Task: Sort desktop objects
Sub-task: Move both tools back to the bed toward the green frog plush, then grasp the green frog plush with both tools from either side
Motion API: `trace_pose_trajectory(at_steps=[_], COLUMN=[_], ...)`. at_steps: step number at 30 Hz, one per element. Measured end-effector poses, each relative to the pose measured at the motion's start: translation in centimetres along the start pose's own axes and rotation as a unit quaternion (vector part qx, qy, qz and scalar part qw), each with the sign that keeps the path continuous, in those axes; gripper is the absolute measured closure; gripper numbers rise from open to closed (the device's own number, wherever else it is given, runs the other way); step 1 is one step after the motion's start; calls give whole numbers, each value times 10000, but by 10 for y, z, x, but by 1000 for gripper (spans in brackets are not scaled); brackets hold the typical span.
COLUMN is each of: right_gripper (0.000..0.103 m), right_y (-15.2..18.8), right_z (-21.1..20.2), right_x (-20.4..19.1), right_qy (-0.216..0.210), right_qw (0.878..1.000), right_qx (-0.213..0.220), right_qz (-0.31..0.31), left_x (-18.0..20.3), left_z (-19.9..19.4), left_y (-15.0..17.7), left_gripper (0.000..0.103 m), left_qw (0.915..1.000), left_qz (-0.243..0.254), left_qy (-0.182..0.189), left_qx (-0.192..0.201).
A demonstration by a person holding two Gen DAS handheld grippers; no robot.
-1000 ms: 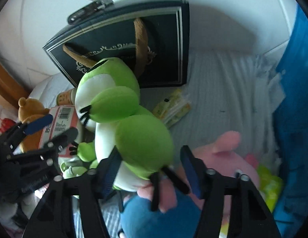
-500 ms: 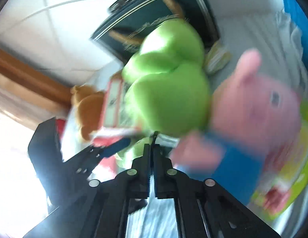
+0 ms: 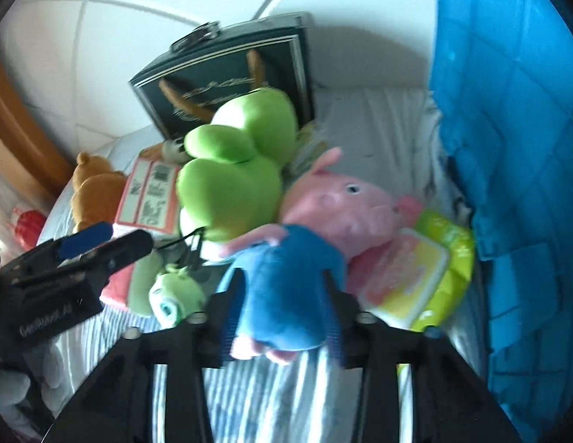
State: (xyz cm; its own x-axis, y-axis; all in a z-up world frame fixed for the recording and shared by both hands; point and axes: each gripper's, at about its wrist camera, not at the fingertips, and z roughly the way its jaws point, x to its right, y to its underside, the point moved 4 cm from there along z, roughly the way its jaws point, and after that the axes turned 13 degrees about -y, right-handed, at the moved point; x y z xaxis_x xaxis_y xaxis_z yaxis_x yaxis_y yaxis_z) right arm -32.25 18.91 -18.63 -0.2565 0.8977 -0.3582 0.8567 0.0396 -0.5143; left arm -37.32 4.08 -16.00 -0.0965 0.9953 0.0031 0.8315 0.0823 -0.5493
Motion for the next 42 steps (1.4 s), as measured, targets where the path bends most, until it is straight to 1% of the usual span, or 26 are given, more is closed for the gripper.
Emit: trace_pose_trajectory(at_steps=[3,4,5,6,7,9,11,14,17,20,22,23,24,25,27,29,31,32,33,34,35,37,38,39,40,42], right_gripper=[43,40,34,32,32,32,32,32,32,32,32,29,20,16,13,13,11,3,0,0,0,0,15,40,40,42], right_y=[-5,-6,-6,-5,-5,-4,-2,1,2,0,-5,-9,-14,-20,-35,-52,-68,-79,-88,-97,-105,-116,-116,-109,-96,-78], right_z=[-7,-8,-7,-6,-5,-4,-4,-5,-4,1,-9,-14,-19,-23,-29,-33,-33,-31,-27,-21,-11,17,37,55,70,64], right_x=[20,27,33,40,44,52,53,45,32,23,15,11,6,1,-5,-7,-8,-12,-17,-22,-27,-32,-31,-29,-23,-14], right_qy=[130,170,203,244,276,247,135,-80,-267,-228,-223,-186,-138,-123,-127,-30,-33,-47,-78,-93,-101,-145,-85,-22,-138,-116], right_qw=[9997,9996,9994,9993,9991,9991,9994,9996,9994,9996,9994,9992,9990,9987,9982,9974,9969,9970,9971,9971,9974,9979,9980,9969,9955,9968], right_qx=[154,178,186,187,169,110,80,58,90,43,240,344,423,481,569,679,752,732,697,652,553,227,-61,-404,-746,-640], right_qz=[108,148,188,227,270,336,308,271,196,168,126,38,-47,-107,-168,-219,-241,-264,-309,-371,-446,-591,-629,-670,-575,-471], left_x=[29,38,46,49,52,48,30,-11,-37,-53,-59,-61,-62,-63,-65,-66,-64,-60,-55,-48,-42,-30,-26,-24,-25,-30], left_z=[35,52,69,79,80,70,58,51,49,47,46,45,42,36,16,-7,-16,-11,-1,11,25,51,56,59,60,56], left_y=[-19,-20,-17,-12,-6,9,28,53,70,73,72,70,69,66,56,36,15,6,-2,-5,-5,2,13,20,28,51], left_gripper=[34,34,34,36,41,48,49,49,50,53,53,54,54,54,54,47,15,11,10,10,10,29,29,30,29,30], left_qw=[9995,9992,9985,9974,9964,9949,9932,9954,9936,9957,9963,9966,9968,9974,9992,9999,9995,9995,9996,9994,9990,9964,9955,9950,9950,9950], left_qz=[-74,-58,49,202,421,776,1002,897,996,757,664,623,596,523,252,-67,-292,-321,-252,-206,-159,-24,61,143,244,337], left_qy=[-268,-262,-290,-509,-686,-638,-563,-315,-492,-466,-490,-451,-409,-345,-107,78,47,-10,-74,-152,-115,10,77,163,112,207], left_qx=[-124,-290,-470,-463,-262,66,170,-122,-191,-247,-253,-296,-332,-348,-280,-71,87,44,-67,-217,-406,-853,-937,-973,-960,-921])
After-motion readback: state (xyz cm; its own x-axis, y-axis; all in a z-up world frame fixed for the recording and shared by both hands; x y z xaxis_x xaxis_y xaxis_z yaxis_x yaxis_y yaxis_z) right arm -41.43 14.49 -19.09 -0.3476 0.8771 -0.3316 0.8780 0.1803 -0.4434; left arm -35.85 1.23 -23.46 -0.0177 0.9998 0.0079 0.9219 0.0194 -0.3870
